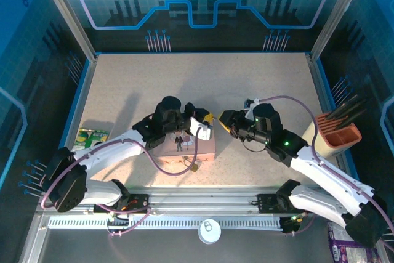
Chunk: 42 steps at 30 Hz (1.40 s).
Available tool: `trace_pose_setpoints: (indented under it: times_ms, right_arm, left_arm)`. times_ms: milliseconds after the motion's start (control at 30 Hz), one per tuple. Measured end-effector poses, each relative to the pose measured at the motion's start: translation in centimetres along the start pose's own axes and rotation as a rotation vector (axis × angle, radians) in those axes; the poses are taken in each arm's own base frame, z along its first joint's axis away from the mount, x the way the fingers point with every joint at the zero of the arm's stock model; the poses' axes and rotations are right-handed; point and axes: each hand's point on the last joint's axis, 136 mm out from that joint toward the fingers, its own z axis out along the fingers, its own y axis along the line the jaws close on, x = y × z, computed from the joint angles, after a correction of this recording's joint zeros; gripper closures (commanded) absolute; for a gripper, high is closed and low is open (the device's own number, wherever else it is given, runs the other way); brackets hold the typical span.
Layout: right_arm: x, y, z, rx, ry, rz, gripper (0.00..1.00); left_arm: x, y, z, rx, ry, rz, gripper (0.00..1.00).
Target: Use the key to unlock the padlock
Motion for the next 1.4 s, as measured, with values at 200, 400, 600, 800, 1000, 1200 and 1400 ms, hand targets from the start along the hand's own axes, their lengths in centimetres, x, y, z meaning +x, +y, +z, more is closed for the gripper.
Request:
trace_pose_setpoints:
  times_ms: [200, 400, 600, 800, 1000, 1200, 1400]
  right_arm:
    - [0.3, -0.5, 0.9, 0.009, 0.011, 0.029, 0.73]
    - [0.2, -0.8, 1.0, 0.015, 0.002, 0.048, 0.73]
    - [0.3, -1.4, 0.9, 0.034, -0.006, 0.056, 0.74]
    - [0.4, -1.3, 1.0, 0.024, -0.007, 0.064, 0.76]
    - [0.3, -1.1, 1.1, 0.013, -0.012, 0.067, 0.78]
    - [0.2, -1.1, 1.1, 0.014, -0.018, 0.069, 0.84]
    - [0.1, -1.3, 1.0, 0.019, -0.026, 0.074, 0.98]
  left_arm:
    - [-0.2, -1.0, 0.5, 0.034, 0.0, 0.025, 1.0]
    - [-0.1, -0.9, 0.6, 0.025, 0.012, 0.028, 1.0]
    - [-0.2, 0.0, 0.6, -0.011, 0.01, 0.037, 1.0]
    - [-0.3, -0.2, 0.6, -0.008, 0.007, 0.038, 1.0]
    - [-0.6, -0.2, 0.7, -0.012, -0.001, 0.042, 1.0]
    - [-1.0, -0.4, 0.8, -0.008, -0.01, 0.044, 1.0]
    - [-0.9, -0.4, 0.8, -0.011, -0.003, 0.042, 0.97]
